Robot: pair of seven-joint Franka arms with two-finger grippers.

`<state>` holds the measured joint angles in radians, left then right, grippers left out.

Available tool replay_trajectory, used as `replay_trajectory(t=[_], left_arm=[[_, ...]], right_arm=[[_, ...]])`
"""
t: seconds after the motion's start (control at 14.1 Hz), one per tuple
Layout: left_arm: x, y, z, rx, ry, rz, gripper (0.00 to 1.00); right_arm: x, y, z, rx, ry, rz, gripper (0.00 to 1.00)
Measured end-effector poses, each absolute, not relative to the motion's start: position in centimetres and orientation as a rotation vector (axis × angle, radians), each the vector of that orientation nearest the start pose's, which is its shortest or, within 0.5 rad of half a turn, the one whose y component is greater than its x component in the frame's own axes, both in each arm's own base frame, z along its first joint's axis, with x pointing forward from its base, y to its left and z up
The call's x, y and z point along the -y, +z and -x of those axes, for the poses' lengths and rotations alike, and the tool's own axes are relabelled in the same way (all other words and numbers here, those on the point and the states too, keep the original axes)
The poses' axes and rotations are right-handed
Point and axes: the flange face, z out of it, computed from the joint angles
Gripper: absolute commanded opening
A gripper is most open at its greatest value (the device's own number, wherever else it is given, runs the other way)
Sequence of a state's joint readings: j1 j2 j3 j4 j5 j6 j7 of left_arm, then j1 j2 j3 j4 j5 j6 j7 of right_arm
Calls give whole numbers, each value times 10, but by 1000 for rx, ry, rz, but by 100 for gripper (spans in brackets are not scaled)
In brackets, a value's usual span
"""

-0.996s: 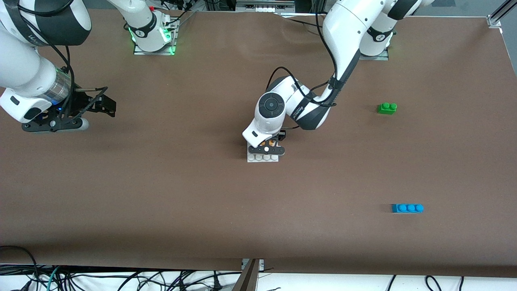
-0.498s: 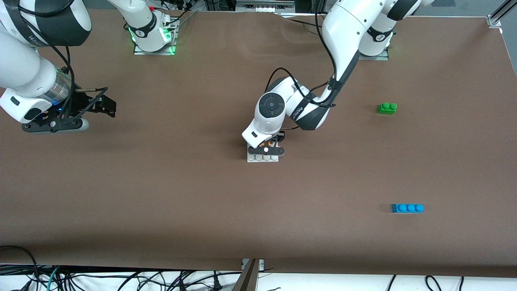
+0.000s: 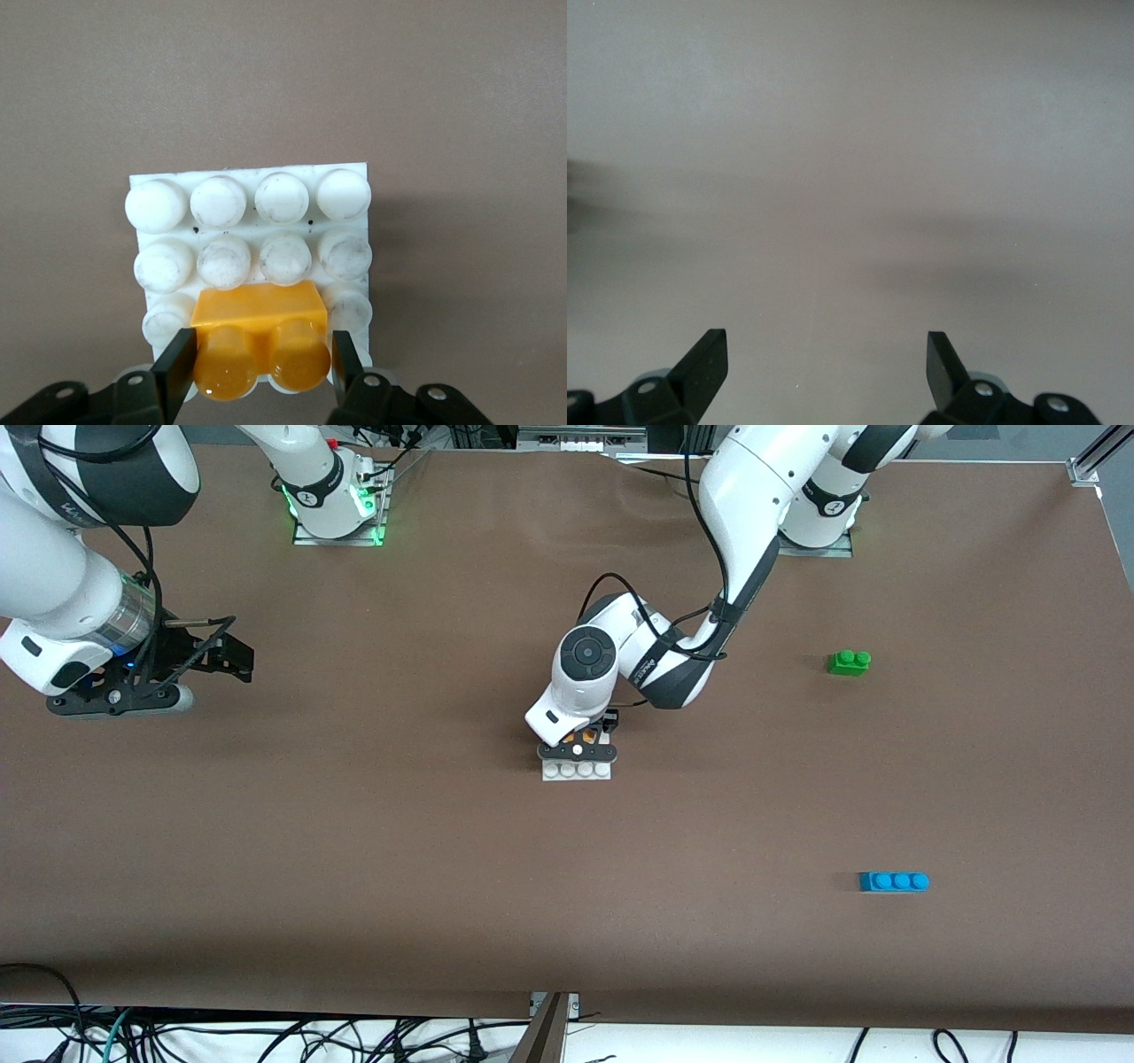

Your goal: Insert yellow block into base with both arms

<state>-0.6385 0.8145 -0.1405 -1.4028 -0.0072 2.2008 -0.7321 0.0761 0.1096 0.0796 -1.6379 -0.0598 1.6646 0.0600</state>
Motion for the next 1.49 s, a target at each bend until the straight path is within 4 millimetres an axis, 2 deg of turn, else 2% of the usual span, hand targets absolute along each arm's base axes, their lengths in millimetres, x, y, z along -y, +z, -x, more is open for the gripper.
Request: replay_trajectory(t=[0.28, 0.43, 0.57, 0.71, 0.93, 1.14, 1.49], left_arm=[[497, 220, -534, 5, 127, 3210, 100], [494, 228, -539, 13, 128, 3202, 100], [487, 251, -545, 24, 153, 3171, 100], [470, 292, -550, 34, 186, 3122, 100], [424, 363, -564, 43, 227, 3082, 100], [363, 422, -582, 99, 249, 3071, 100], [228, 494, -609, 99, 312, 3074, 100]], right_arm=[[-83, 538, -582, 165, 122, 3194, 99], [-83, 539, -582, 165, 121, 3194, 99], [-83, 539, -582, 165, 121, 3194, 99], [-83, 539, -582, 165, 120, 3194, 99], [-83, 539, -582, 164, 119, 3194, 99], [-83, 539, -582, 164, 118, 3194, 99], [-83, 539, -583, 163, 118, 3194, 99]])
